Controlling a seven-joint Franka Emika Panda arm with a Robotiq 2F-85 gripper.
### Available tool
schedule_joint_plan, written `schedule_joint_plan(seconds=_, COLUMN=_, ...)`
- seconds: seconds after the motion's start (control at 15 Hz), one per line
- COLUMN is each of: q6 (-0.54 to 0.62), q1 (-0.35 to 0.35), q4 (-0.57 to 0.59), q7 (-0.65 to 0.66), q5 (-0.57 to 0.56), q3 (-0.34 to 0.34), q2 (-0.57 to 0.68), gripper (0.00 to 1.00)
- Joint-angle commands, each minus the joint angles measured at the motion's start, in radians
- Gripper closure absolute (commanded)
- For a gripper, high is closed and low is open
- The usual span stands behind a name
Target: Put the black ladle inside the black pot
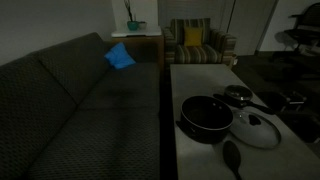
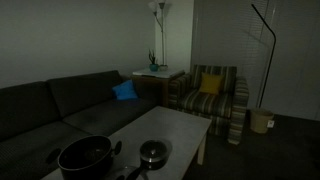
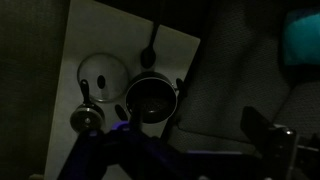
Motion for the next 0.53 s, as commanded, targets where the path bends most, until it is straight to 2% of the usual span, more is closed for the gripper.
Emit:
schedule_joint_plan(seconds=0.0, q6=-0.003, q1=-0.001, q4=0.002, q7=0.000, q5=0.000, q3=0.001, q2=0.000, gripper=0.00)
schedule_joint_plan(seconds=0.33, q6=-0.003, q1=-0.001, q4=0.002, q7=0.000, q5=0.000, q3=0.001, q2=0.000, gripper=0.00)
schedule_joint_plan(seconds=0.47, q6=-0.007, q1=0.007, q4=0.022, q7=0.033, q5=-0.023, q3=0.035, q2=0.005, gripper=0.00)
